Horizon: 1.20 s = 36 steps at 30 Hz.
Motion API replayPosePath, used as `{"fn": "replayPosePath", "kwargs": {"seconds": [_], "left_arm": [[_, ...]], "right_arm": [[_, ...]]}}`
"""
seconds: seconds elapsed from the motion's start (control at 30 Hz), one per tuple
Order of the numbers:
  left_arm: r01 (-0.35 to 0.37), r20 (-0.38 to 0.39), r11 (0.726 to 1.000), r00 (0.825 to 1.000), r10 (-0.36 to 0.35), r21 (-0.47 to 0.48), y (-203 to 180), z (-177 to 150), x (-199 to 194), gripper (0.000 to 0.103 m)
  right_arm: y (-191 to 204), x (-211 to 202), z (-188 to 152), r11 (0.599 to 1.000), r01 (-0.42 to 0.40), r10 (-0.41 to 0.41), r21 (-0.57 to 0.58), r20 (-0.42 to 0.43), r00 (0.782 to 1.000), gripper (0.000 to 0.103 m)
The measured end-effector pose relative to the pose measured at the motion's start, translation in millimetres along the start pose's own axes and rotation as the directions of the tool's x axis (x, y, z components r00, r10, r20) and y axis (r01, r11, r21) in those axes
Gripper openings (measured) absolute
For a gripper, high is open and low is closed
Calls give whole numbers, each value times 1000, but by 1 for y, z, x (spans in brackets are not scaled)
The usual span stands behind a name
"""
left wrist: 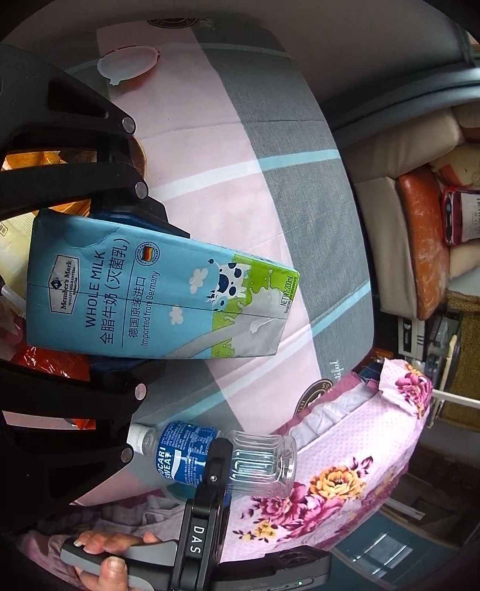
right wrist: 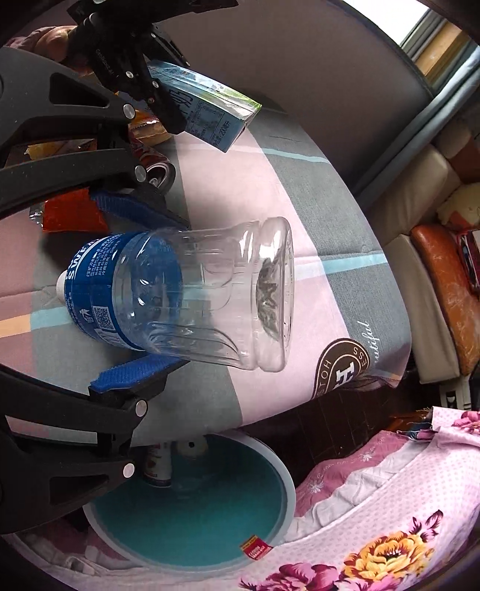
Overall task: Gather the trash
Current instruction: 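Carry the carton and bottle over the teal bin and release both into it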
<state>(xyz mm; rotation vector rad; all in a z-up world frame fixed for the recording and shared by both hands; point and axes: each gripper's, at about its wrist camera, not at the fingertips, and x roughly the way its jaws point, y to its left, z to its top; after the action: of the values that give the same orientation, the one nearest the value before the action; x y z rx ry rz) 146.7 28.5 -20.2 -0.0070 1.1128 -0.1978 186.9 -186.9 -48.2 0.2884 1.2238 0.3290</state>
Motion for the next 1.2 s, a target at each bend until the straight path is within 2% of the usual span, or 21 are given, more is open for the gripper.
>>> {"fn": "replayPosePath", "kwargs": {"seconds": [0.2,0.4,0.67,0.97,1.2], "left_arm": [[37,20,999,999,-37,8,-38,-7,-5,53],[78,10,996,997,-78,32,-79,-15,-5,53],[96,-8,989,995,-95,114,-141,-15,2,53],[114,-50,970,993,-105,213,-213,-8,33,53],[108,-105,951,991,-81,289,-248,-6,64,53]], "right_arm": [[-22,-46,-13,999,27,-29,23,94,995,62],[-61,-86,-28,996,23,-38,88,166,985,62],[-121,-120,-47,979,5,-56,202,244,968,62],[-174,-134,-63,959,36,-114,281,265,957,62],[-207,-132,-66,938,63,-159,341,262,952,62]]}}
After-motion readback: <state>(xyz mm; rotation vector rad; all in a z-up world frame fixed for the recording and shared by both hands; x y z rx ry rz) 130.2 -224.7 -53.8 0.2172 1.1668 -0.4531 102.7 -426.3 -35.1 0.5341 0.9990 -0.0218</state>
